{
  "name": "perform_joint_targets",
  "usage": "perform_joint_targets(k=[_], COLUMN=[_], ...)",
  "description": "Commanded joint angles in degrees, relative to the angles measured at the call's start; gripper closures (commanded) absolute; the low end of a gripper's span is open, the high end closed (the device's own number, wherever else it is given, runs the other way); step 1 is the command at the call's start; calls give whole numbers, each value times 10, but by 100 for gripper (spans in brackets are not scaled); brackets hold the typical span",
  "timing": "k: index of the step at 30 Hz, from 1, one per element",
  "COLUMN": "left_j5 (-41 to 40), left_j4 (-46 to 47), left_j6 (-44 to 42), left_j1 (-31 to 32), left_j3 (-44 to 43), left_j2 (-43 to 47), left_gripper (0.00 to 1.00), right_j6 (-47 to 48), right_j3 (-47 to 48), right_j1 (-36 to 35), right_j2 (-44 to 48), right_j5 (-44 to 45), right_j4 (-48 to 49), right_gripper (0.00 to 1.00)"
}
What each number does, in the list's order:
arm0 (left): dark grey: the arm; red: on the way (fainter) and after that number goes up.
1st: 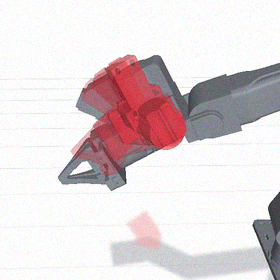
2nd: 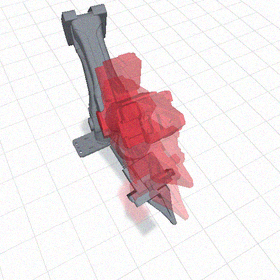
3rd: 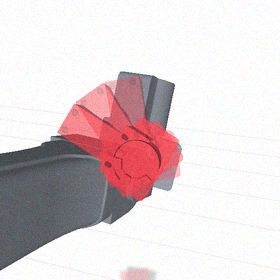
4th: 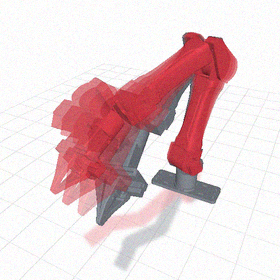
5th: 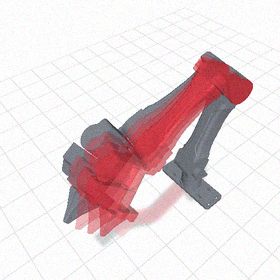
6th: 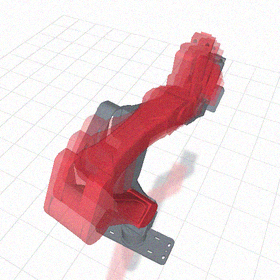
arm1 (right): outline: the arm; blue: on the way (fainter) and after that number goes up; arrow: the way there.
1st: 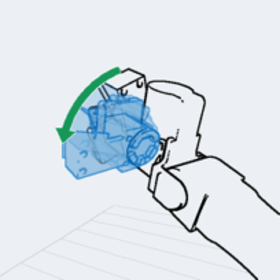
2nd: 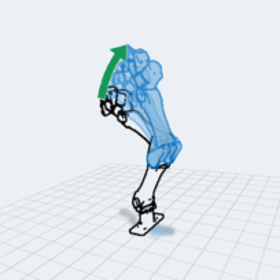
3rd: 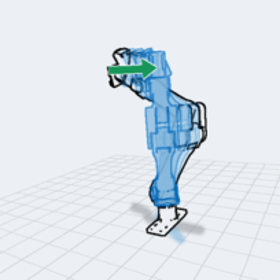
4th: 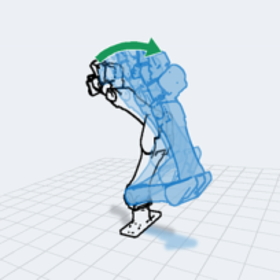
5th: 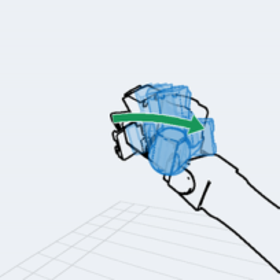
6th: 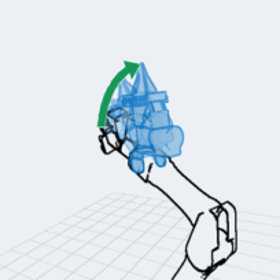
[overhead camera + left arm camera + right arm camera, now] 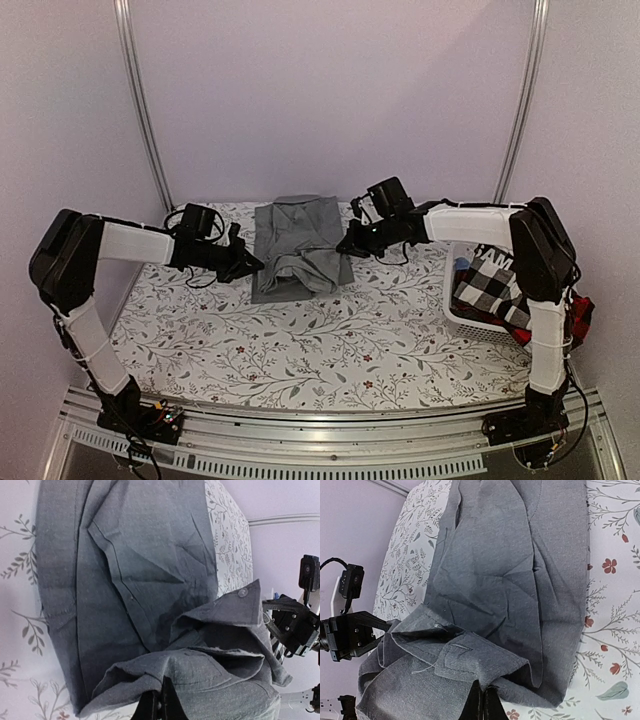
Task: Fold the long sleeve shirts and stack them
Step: Fold the rectangle-folded shirt at the center of the board.
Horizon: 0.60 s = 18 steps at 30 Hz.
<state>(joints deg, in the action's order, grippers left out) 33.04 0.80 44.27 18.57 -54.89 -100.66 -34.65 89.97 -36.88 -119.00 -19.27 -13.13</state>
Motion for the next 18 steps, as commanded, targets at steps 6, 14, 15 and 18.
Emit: perform_joint_targets(k=[6,14,15,18], left_j5=[-31,-39,-39,-39], left_j4=[70,107,113,124], left_j6=[11,43,46,50], left_j1=[-13,-9,-7,0], left_j3=[-87,-40,-29,4], left_j2=[-143,-154,-147,-123], left_gripper=[100,100,100,100], right_j6=[21,18,18,17], right_j3=[94,57,43,-2], right_j1=[29,28,27,23], right_j2=[-133,-148,-143,-117], right_j5=[13,-1,-1,-5], right_j4=[-18,-21,-18,-7], right_gripper=[100,100,100,100])
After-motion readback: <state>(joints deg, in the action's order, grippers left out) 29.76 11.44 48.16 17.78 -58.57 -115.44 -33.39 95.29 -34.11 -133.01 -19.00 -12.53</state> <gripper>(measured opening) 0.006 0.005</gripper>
